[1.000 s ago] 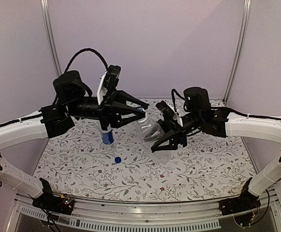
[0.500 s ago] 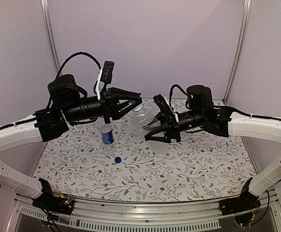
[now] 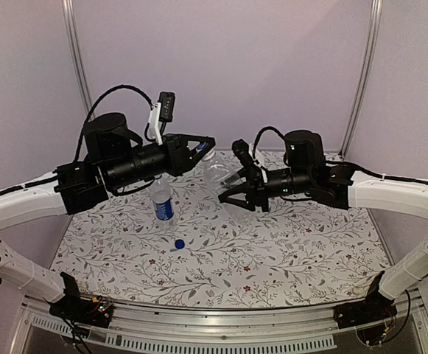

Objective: Unscrew the bottle caps

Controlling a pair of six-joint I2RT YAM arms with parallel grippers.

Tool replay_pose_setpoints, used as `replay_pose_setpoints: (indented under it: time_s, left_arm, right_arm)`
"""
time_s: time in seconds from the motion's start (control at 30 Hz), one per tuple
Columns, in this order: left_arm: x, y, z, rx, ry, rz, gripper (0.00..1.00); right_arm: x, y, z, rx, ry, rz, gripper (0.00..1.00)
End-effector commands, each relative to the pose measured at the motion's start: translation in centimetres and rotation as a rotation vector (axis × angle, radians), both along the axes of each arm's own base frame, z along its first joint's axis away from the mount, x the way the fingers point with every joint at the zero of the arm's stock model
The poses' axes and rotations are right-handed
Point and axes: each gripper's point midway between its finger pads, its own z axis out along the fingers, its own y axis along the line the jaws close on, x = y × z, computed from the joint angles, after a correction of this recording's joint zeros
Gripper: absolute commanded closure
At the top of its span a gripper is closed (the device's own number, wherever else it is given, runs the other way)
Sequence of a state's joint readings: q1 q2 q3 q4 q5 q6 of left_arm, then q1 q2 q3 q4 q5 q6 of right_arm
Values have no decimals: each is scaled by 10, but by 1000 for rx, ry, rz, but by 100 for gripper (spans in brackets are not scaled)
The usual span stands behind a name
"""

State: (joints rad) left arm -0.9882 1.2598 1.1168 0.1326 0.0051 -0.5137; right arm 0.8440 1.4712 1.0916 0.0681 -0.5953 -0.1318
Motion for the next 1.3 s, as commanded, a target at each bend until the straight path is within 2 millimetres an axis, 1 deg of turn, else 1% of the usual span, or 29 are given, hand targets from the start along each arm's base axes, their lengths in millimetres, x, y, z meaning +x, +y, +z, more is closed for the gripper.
replay_pose_setpoints:
  time_s: [0.0, 0.13, 0.23, 0.33, 0.43, 0.67, 0.87, 1.03, 1.27]
  left_arm:
    - [-8, -2, 20, -41, -43, -33, 68]
    - [-16, -2, 27, -28, -111, -71, 47]
    - [-24, 0, 31, -20, -164, -113, 34]
    - [-36, 0, 35, -16, -226, -185, 23]
    - [-48, 0, 39, -13, -283, -270, 17]
    - [-78, -1, 41, -14, -401, -478, 16]
    - [-93, -7, 37, -15, -477, -605, 16]
    - [-98, -12, 34, -19, -502, -664, 19]
    - [-99, -18, 30, -19, -495, -702, 29]
  right_arm:
    - [4, -4, -1, 4, -23, -17, 76]
    - [-6, -4, 0, 16, -18, 32, 76]
    - [-16, -6, 1, 26, -13, 79, 76]
    - [-28, -7, 4, 41, -6, 143, 76]
    - [-41, -7, 7, 60, 6, 217, 76]
    - [-64, -8, 16, 95, 35, 366, 76]
    - [-76, -8, 20, 115, 64, 458, 76]
    - [-81, -8, 23, 125, 76, 502, 76]
    - [-84, -9, 21, 126, 93, 526, 75]
